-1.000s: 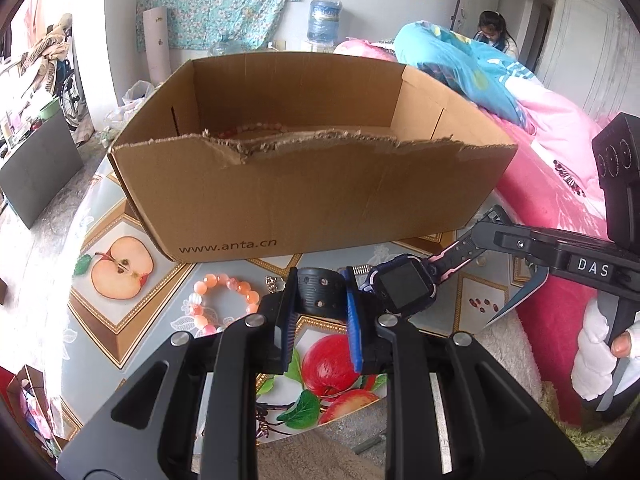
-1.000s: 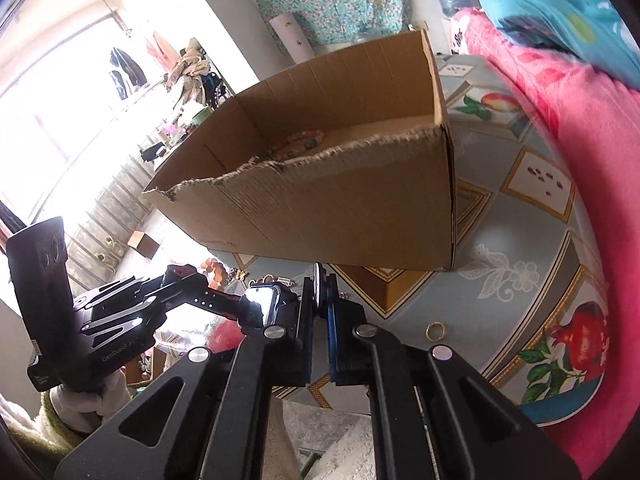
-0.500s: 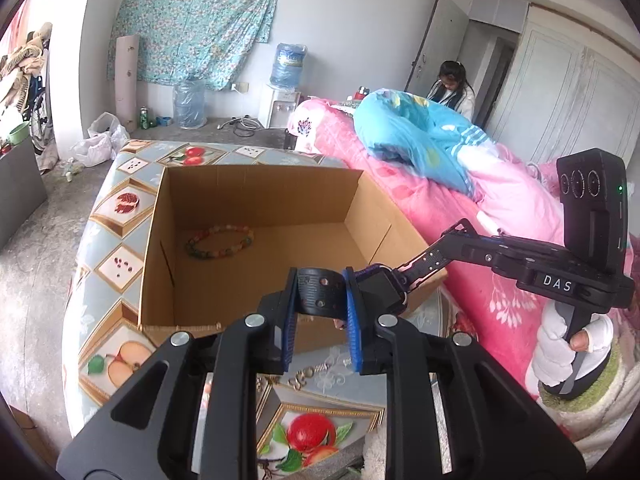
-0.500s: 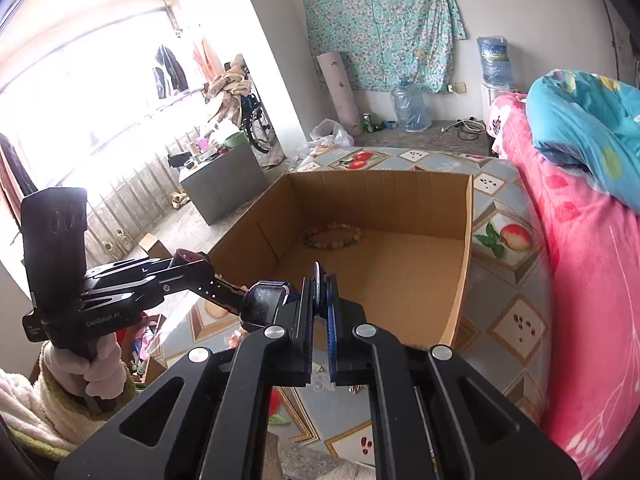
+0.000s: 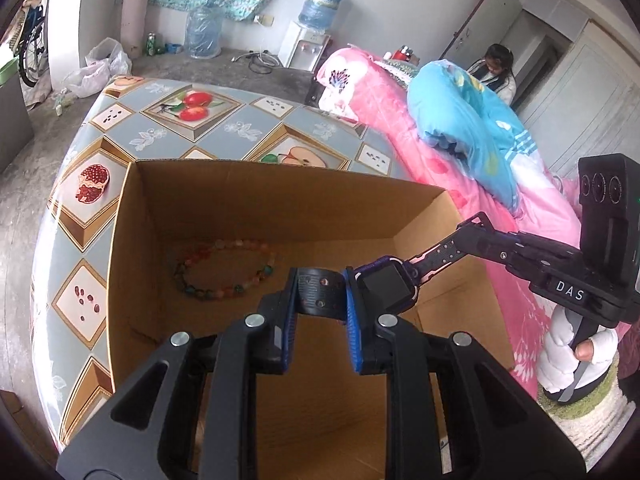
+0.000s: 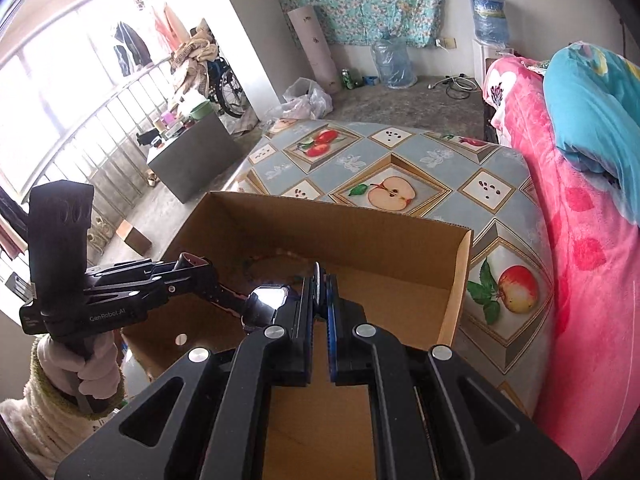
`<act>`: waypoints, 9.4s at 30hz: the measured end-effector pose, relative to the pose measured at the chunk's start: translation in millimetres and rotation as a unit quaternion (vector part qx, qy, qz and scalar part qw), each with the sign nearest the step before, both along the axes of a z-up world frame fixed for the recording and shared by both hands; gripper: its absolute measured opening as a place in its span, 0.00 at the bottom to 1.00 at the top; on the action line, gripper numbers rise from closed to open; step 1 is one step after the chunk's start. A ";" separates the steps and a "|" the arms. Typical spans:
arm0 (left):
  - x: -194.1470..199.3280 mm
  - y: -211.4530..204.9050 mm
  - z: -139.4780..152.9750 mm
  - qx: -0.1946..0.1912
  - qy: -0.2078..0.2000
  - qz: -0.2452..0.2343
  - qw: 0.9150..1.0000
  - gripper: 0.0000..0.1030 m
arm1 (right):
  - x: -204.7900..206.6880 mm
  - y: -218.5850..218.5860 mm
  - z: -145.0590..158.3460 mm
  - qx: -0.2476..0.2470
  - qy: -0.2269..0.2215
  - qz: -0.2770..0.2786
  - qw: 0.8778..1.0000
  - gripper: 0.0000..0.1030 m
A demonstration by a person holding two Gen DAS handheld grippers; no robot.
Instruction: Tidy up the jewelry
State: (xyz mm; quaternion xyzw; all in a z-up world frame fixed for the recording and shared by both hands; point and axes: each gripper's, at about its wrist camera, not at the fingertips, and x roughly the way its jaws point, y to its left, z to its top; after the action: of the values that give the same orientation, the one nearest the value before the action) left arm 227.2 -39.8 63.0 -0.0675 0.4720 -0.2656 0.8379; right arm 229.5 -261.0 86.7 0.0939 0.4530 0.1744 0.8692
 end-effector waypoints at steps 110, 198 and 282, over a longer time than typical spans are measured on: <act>-209.1 66.6 -115.0 0.172 -0.087 0.126 0.973 0.93 | -221.9 28.5 -69.2 -0.096 -0.136 -0.035 0.985 0.94; -202.6 31.6 -99.1 0.159 -0.090 0.057 0.982 0.41 | -238.1 15.2 -108.2 -0.115 -0.080 -0.091 0.986 0.64; -214.1 25.2 -78.9 0.057 -0.130 0.006 0.990 0.00 | -235.0 9.1 -120.4 -0.119 -0.051 -0.073 0.989 0.30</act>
State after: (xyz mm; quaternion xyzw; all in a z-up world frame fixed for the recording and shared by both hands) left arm 13.1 -14.6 -15.8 0.0126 0.3728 -0.2394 0.8964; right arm -5.5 -251.9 -33.7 0.0138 0.4179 0.0599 0.9064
